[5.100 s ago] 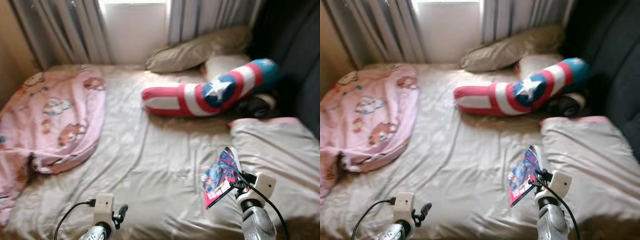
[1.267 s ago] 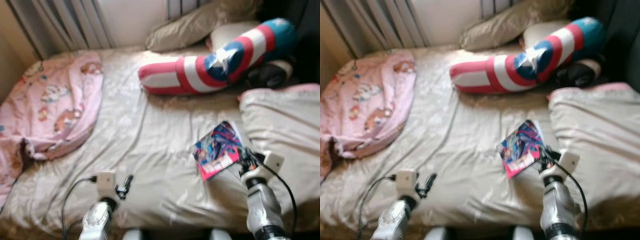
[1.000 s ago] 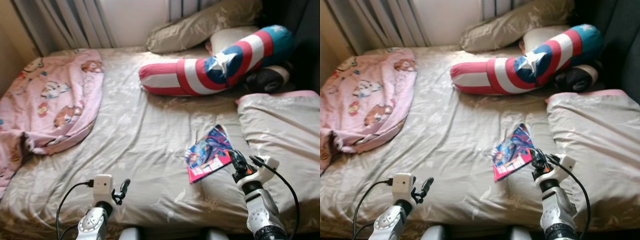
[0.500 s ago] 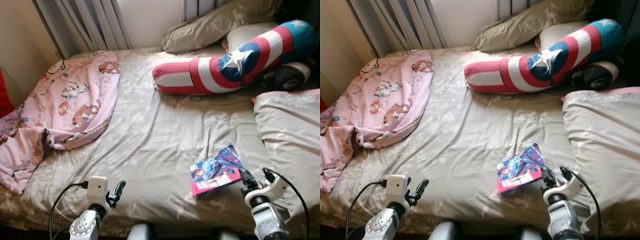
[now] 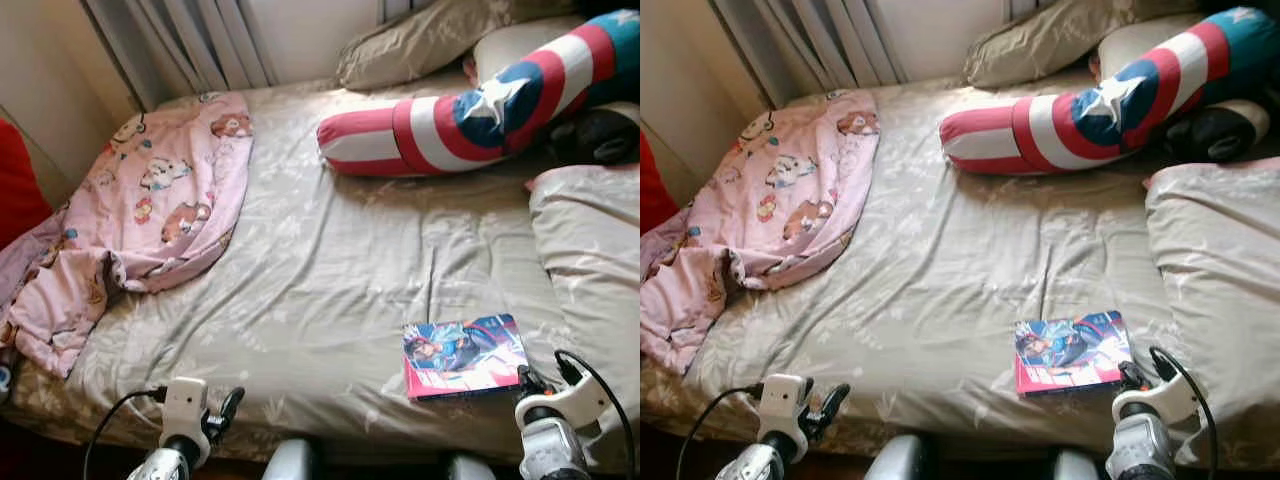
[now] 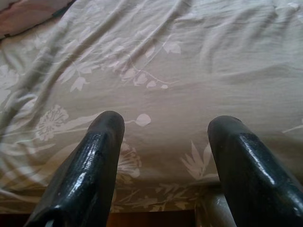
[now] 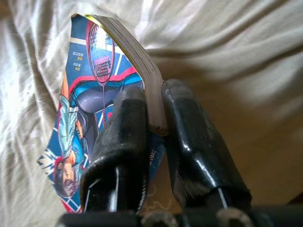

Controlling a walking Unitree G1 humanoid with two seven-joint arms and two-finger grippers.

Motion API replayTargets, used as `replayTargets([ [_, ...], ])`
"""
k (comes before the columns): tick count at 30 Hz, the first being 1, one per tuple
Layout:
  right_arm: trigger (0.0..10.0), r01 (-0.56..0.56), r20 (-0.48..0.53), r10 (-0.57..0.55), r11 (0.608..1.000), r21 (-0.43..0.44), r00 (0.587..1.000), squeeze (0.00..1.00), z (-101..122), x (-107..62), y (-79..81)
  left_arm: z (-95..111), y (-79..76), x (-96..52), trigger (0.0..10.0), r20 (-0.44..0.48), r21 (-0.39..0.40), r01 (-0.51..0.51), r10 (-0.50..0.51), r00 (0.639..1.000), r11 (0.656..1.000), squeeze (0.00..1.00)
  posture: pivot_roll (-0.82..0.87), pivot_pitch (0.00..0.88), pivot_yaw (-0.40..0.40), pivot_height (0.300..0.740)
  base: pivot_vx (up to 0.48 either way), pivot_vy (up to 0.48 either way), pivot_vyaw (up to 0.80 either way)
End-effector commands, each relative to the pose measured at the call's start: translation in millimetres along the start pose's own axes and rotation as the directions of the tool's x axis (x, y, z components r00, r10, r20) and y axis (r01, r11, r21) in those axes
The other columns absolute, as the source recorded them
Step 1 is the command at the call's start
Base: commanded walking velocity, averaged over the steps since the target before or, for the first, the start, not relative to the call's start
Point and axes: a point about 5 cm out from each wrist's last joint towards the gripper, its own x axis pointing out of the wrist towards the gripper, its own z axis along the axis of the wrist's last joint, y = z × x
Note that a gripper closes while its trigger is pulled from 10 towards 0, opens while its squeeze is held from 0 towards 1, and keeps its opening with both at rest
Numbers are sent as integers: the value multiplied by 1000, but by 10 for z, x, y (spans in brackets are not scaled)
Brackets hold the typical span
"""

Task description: Clean up the room

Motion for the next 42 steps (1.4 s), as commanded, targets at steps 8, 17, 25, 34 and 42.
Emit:
replayTargets([
  [8,10000,54,-29,-57,994,-90,998,0,-14,-1,-37,-33,79,-124,10000,-36,41,-3,4,999,999,0,208,156,181,636,0,0,0],
  [17,10000,80,-16,-82,992,-100,997,0,61,28,-22,-82,76,-193,10000,-68,43,-7,10,998,999,0,215,167,178,636,0,0,0],
  [25,10000,127,7,-127,987,-95,992,682,97,28,-54,-73,71,-178,10000,-81,46,-4,8,997,999,0,215,165,180,636,0,0,0],
  [34,10000,182,28,-180,978,-104,983,157,176,9,-170,-32,35,-127,10000,-78,49,6,-2,997,999,0,215,153,175,636,0,0,0],
  [42,10000,-13,85,54,906,-423,995,0,257,49,106,-9,-12,-11,10000,-70,24,-2,4,998,1000,0,163,127,152,636,0,0,0],
])
